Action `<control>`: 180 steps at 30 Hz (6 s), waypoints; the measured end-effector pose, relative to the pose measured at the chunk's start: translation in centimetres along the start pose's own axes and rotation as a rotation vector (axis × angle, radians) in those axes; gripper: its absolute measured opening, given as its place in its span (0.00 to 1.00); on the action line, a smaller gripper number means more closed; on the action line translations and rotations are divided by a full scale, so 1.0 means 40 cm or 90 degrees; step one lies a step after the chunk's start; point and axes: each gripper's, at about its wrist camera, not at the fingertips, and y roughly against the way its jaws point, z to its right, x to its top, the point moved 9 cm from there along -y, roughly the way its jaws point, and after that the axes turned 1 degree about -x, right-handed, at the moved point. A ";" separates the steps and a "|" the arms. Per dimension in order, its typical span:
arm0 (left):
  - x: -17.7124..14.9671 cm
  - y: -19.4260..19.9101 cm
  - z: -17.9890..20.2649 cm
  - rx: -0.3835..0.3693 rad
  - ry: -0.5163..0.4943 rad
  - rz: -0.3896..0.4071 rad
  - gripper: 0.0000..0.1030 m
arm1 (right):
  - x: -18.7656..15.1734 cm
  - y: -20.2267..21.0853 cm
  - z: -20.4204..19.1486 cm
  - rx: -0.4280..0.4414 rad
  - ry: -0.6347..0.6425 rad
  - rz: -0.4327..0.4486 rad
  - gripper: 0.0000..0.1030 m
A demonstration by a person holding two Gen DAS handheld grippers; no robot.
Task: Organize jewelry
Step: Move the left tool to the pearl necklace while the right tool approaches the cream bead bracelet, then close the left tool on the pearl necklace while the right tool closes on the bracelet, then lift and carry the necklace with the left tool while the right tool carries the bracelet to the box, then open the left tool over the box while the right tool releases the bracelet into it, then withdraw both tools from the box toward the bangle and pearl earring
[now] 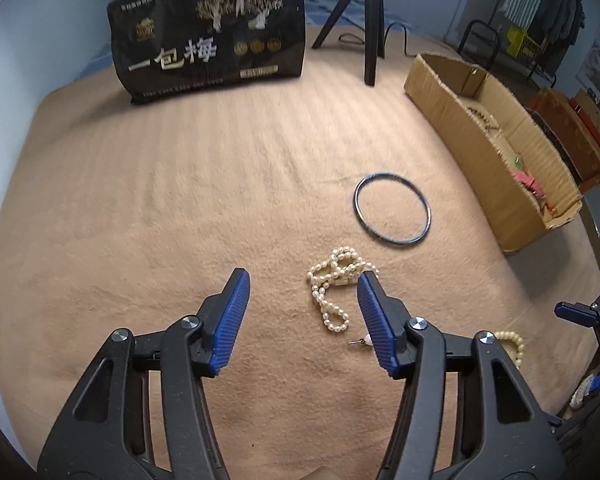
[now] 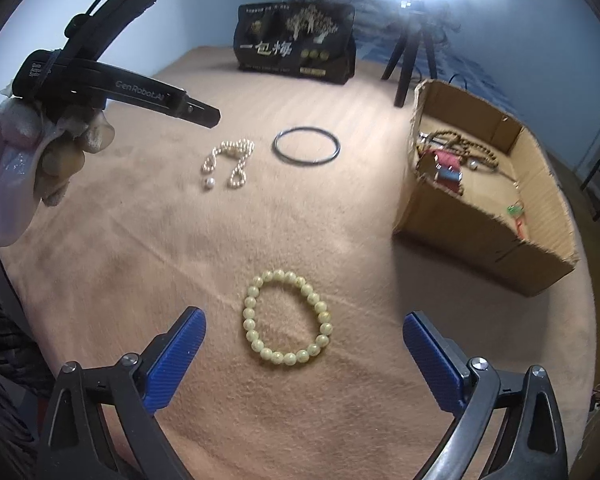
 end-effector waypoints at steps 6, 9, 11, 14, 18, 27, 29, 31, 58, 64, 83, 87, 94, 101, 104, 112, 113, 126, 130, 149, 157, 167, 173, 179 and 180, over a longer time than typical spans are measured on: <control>-0.009 -0.049 0.019 -0.004 -0.020 -0.026 0.53 | -0.013 -0.037 0.010 0.016 -0.011 -0.027 0.93; -0.021 -0.072 0.028 0.003 -0.037 -0.038 0.53 | -0.018 -0.053 0.006 0.022 -0.010 -0.036 0.92; -0.030 -0.087 0.029 0.010 -0.047 -0.046 0.53 | -0.019 -0.058 0.003 0.025 -0.007 -0.039 0.91; -0.031 -0.104 0.026 0.018 -0.050 -0.048 0.51 | -0.020 -0.068 -0.003 0.024 0.002 -0.043 0.90; -0.017 -0.114 0.026 0.018 -0.042 -0.038 0.50 | -0.016 -0.080 -0.005 0.024 0.003 -0.048 0.88; -0.001 -0.124 0.048 0.023 -0.043 -0.019 0.32 | -0.007 -0.101 0.005 0.010 -0.003 -0.048 0.83; 0.001 -0.126 0.051 0.024 -0.044 -0.018 0.28 | -0.004 -0.103 0.004 0.006 -0.003 -0.046 0.80; 0.002 -0.126 0.052 0.023 -0.043 -0.018 0.26 | 0.002 -0.108 0.003 0.004 0.001 -0.046 0.77; 0.015 -0.084 0.038 0.024 -0.005 0.002 0.06 | 0.021 -0.100 0.060 0.005 -0.070 -0.048 0.12; 0.032 -0.041 0.023 0.019 0.011 0.026 0.06 | 0.028 -0.081 0.046 0.008 -0.066 -0.035 0.12; 0.109 0.141 0.107 -0.007 -0.007 0.135 0.06 | 0.118 0.050 0.053 -0.006 -0.073 0.051 0.12; 0.125 0.180 0.150 -0.016 -0.025 0.160 0.06 | 0.139 0.077 0.076 -0.013 -0.084 0.069 0.12; 0.147 0.242 0.220 -0.033 -0.055 0.200 0.06 | 0.166 0.125 0.142 -0.032 -0.113 0.100 0.12; 0.161 0.275 0.279 -0.051 -0.075 0.223 0.06 | 0.183 0.161 0.207 -0.051 -0.138 0.120 0.12; 0.169 0.281 0.300 -0.058 -0.077 0.229 0.06 | 0.189 0.167 0.233 -0.060 -0.146 0.125 0.12; 0.189 0.284 0.356 -0.078 -0.085 0.238 0.06 | 0.203 0.176 0.304 -0.082 -0.164 0.131 0.12; 0.192 0.282 0.364 -0.080 -0.086 0.239 0.06 | 0.205 0.178 0.310 -0.084 -0.166 0.132 0.12; 0.229 0.233 0.459 -0.109 -0.085 0.232 0.06 | 0.234 0.164 0.435 -0.100 -0.204 0.137 0.12; 0.238 0.205 0.481 -0.109 -0.083 0.225 0.06 | 0.252 0.154 0.468 -0.104 -0.210 0.139 0.12; 0.261 0.115 0.538 -0.110 -0.085 0.203 0.06 | 0.294 0.068 0.536 -0.102 -0.225 0.126 0.12; 0.260 0.098 0.557 -0.109 -0.097 0.198 0.06 | 0.300 0.053 0.539 -0.093 -0.229 0.123 0.13; 0.256 0.105 0.557 -0.101 -0.110 0.208 0.53 | 0.295 0.067 0.550 -0.124 -0.229 0.137 0.62; 0.256 0.113 0.549 -0.092 -0.112 0.210 0.60 | 0.301 0.087 0.561 -0.149 -0.231 0.150 0.83; 0.255 0.117 0.542 -0.085 -0.114 0.215 0.62 | 0.303 0.102 0.566 -0.172 -0.229 0.158 0.94; 0.254 0.119 0.541 -0.084 -0.114 0.216 0.62 | 0.303 0.105 0.564 -0.174 -0.226 0.159 0.94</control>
